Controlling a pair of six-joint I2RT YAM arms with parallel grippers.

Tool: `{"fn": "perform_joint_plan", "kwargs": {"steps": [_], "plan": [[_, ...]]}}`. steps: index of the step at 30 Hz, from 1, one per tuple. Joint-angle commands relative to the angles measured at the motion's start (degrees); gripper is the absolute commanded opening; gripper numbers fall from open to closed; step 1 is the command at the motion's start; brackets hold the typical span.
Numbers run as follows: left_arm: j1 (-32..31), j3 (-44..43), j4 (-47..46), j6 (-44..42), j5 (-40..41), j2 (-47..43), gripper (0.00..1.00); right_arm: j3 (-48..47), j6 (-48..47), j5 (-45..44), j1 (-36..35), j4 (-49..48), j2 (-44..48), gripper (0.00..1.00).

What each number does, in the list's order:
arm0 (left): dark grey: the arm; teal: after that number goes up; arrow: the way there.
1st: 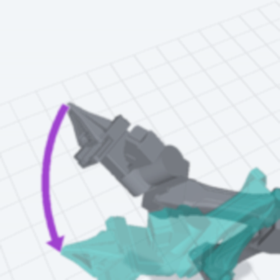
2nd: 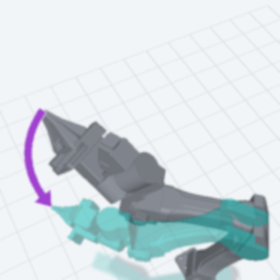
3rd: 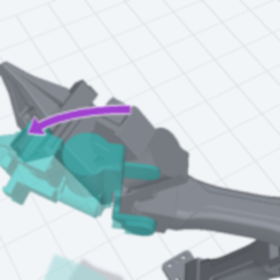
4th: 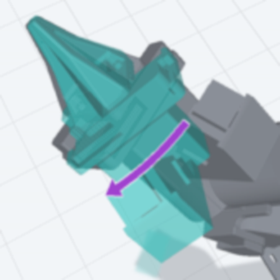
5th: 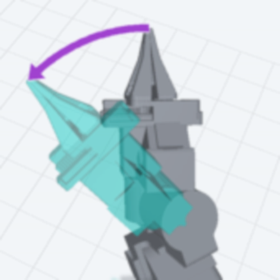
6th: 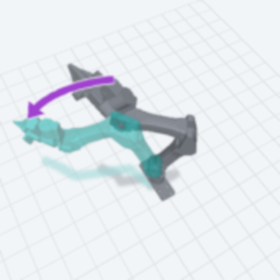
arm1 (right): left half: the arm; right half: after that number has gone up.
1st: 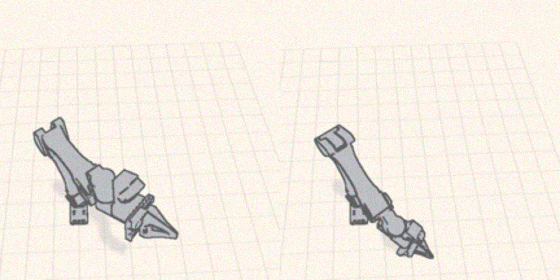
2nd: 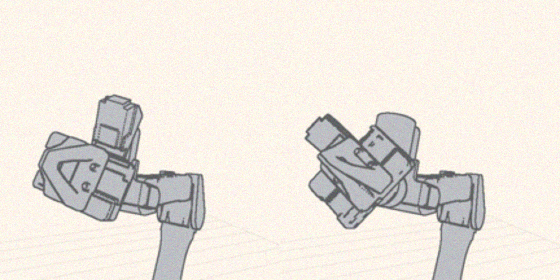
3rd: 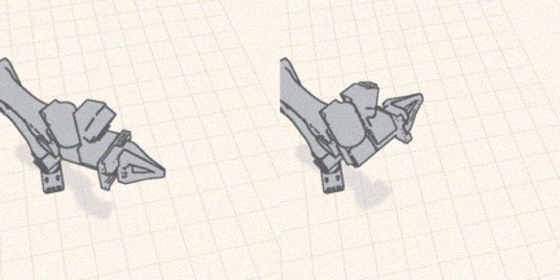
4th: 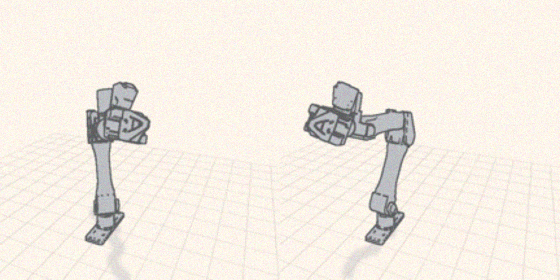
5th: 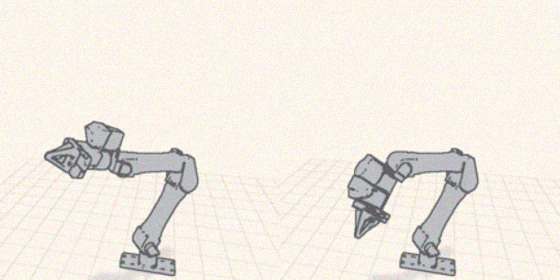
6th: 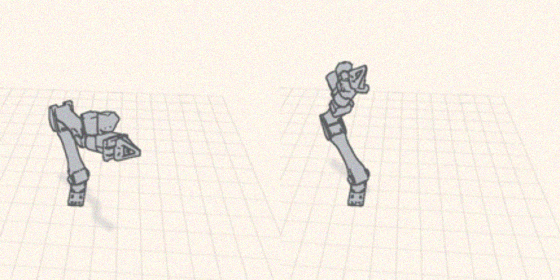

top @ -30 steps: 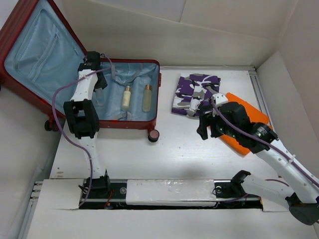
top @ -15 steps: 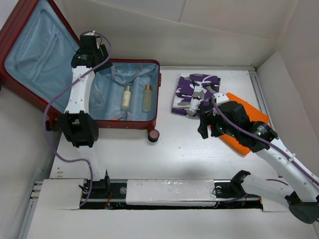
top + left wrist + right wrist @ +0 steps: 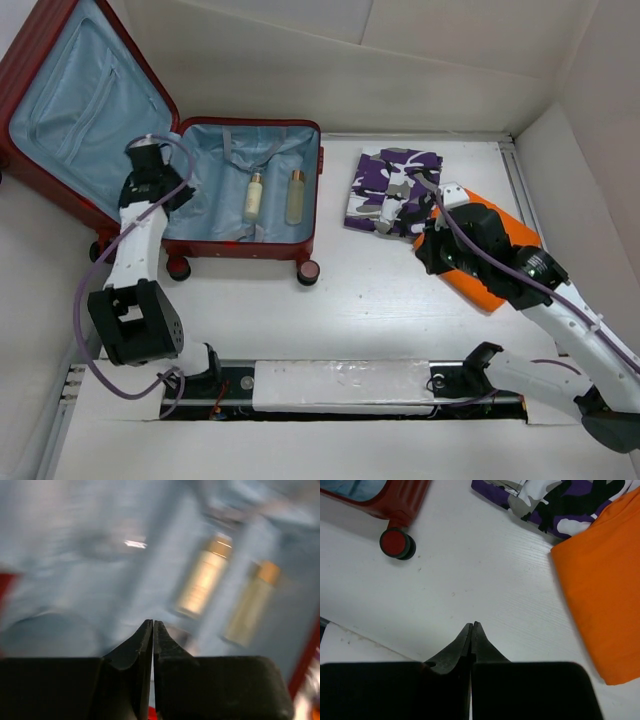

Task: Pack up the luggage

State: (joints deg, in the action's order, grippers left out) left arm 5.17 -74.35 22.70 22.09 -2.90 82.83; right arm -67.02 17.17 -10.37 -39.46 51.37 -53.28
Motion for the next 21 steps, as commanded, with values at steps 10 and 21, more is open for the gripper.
{"fn": "perform_joint_plan", "kwargs": {"steps": [10,21], "plan": [[9.07,-5.44,-4.24,4.72,-3.87,10.32,0.00,2.86,-0.73,1.93,-0.79,-1.80,2.65,0.00],[8.45,-22.39,-1.79,4.19,-5.81,25.97,0.00,2.25,-2.32,0.70,-0.79,-1.28,-0.68,0.00]]}}
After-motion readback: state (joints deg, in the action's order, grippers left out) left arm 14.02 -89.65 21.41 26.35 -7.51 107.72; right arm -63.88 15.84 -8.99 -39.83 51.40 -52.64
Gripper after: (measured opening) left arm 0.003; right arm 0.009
